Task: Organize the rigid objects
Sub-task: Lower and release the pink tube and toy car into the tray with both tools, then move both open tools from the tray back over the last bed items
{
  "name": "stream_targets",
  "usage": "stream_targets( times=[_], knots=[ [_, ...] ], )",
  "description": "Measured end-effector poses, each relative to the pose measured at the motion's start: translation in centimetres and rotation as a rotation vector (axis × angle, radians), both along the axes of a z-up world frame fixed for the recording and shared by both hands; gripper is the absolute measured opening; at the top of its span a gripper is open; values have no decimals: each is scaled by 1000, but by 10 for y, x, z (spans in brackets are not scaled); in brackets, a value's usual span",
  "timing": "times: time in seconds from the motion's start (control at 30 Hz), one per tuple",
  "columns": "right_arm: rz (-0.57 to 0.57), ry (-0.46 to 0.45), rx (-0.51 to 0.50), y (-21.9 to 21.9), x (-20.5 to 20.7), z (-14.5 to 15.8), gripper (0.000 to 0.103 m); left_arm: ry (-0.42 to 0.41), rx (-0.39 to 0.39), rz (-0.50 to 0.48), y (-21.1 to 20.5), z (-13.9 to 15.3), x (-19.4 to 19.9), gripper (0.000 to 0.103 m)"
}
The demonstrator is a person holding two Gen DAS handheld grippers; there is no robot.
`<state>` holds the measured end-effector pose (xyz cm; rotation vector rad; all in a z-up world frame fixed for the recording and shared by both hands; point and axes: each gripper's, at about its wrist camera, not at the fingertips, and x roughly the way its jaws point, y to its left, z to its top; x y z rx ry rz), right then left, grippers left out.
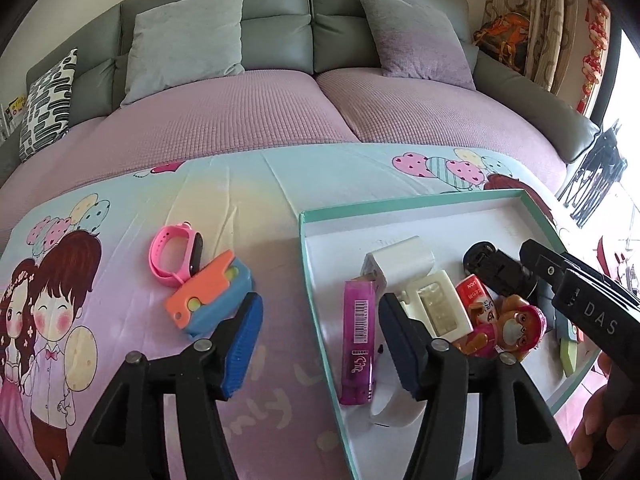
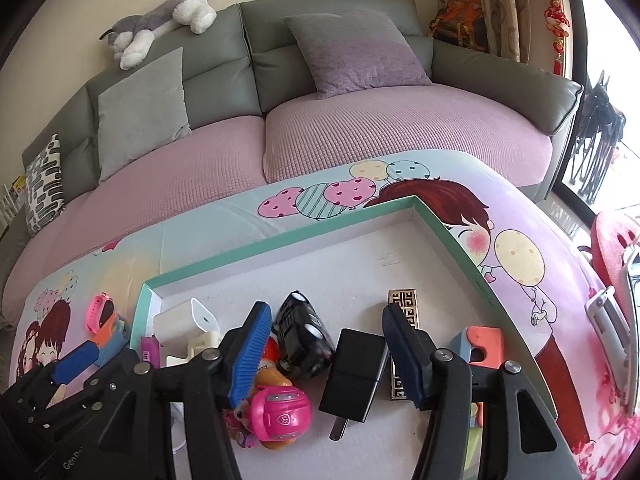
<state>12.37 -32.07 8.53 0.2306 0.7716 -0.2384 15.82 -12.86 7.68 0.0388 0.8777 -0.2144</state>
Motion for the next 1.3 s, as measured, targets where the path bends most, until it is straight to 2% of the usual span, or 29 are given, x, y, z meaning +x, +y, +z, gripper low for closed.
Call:
stream_targets(
  times=[0.17, 0.23, 0.3, 0.37, 0.77, 1.07, 1.2, 1.3],
  knots=[
    [8, 4, -5, 2, 2, -1, 80, -14, 17, 58, 12, 2, 2, 74],
    [13, 2, -10, 4, 2, 0, 86, -16, 17, 81, 17, 1, 3, 86],
    [19, 0, -15, 5, 2, 0, 92, -18, 23, 108, 22, 1, 4, 91],
    [20, -3, -18, 7, 2, 0, 102, -18, 29, 138, 28, -1, 6, 91],
    [38, -21, -11, 15, 3, 4, 103, -14, 45, 280, 66, -8, 10, 91],
    [131, -44, -9, 49, 7, 9, 103, -10, 25, 384, 100, -9, 7, 91],
    [197, -64, 58, 67, 10, 9, 103, 3, 21, 436, 118, -11, 4, 91],
    [246, -63, 69, 86, 13, 7, 103, 12, 27, 476, 130, -12, 2, 91]
  ],
)
